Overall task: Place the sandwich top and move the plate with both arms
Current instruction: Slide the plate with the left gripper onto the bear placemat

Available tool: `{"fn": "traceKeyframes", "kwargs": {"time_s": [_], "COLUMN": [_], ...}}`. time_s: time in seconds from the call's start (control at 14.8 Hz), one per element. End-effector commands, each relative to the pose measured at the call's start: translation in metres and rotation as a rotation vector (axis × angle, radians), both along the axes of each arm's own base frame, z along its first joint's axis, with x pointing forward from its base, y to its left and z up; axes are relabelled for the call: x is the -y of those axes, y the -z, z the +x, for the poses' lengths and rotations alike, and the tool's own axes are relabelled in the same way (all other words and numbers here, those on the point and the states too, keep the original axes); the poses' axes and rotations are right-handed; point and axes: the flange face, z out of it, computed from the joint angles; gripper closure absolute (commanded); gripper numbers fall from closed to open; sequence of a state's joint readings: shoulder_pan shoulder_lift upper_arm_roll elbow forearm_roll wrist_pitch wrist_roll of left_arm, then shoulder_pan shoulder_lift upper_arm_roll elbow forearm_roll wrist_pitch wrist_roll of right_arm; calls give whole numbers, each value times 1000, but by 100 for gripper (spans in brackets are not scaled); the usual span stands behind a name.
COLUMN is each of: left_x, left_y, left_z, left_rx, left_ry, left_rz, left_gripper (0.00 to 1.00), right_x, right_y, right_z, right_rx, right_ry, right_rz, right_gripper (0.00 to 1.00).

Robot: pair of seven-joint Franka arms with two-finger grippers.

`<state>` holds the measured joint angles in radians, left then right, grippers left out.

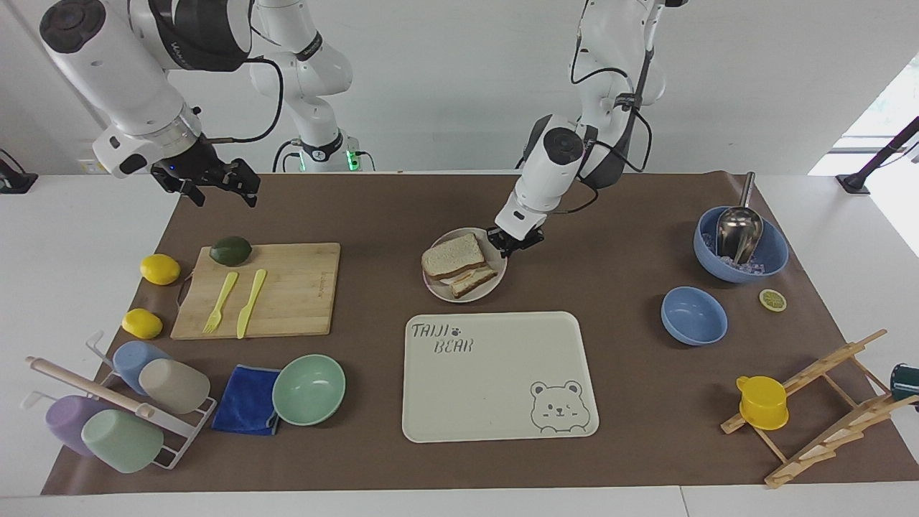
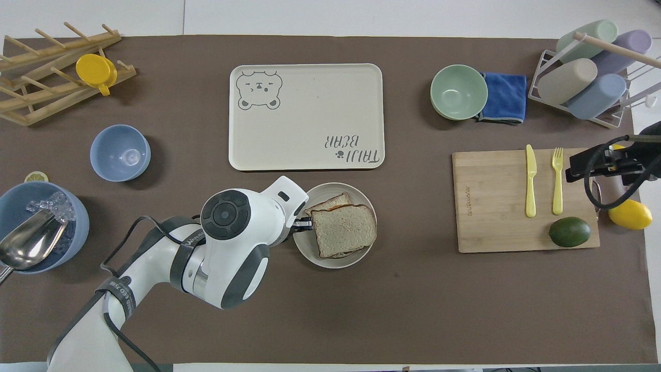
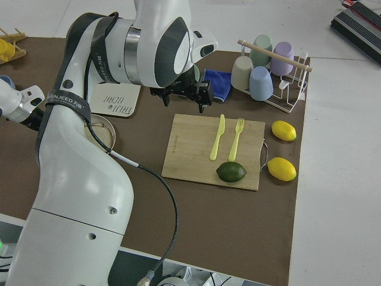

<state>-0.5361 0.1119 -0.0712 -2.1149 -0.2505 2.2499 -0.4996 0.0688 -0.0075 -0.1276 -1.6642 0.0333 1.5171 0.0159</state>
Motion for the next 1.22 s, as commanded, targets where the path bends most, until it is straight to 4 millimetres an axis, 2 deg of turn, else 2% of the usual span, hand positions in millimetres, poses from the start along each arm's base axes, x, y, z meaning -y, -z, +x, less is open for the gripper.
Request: {"fn": "traceKeyframes", "kwargs": {"time_s": [0.0, 0.2, 0.34, 0.47, 0.68, 0.88, 0.95, 1.08, 1.15], "left_x": [-13, -30, -48, -53, -61, -59, -57, -72, -71], "left_y": [-32, -43, -49, -47, -39, -14, -7, 10, 11], "left_z": [26, 56, 83, 106, 144, 178, 185, 196, 198], "left_rx": [-22, -11, 3, 5, 14, 9, 9, -5, 1], "left_ry": [-36, -90, -130, -149, -190, -209, -210, -232, -234], "left_rz": [-47, -74, -86, -93, -113, -120, -120, -111, -112], "left_gripper": [100, 100, 100, 100, 100, 100, 100, 100, 100], "right_x": [2, 2, 2, 2, 2, 2, 2, 2, 2], "right_y": [-4, -3, -3, -3, -3, -3, -3, -3, -3], "right_z": [-7, -7, -7, -7, -7, -7, -7, -7, -7], "right_rx": [2, 1, 1, 1, 1, 1, 1, 1, 1], "right_ry": [-7, -7, -7, -7, -7, -7, -7, -7, -7], "right_rz": [30, 29, 30, 30, 30, 30, 29, 30, 30], "right_gripper": [0, 0, 0, 0, 0, 0, 0, 0, 0]}}
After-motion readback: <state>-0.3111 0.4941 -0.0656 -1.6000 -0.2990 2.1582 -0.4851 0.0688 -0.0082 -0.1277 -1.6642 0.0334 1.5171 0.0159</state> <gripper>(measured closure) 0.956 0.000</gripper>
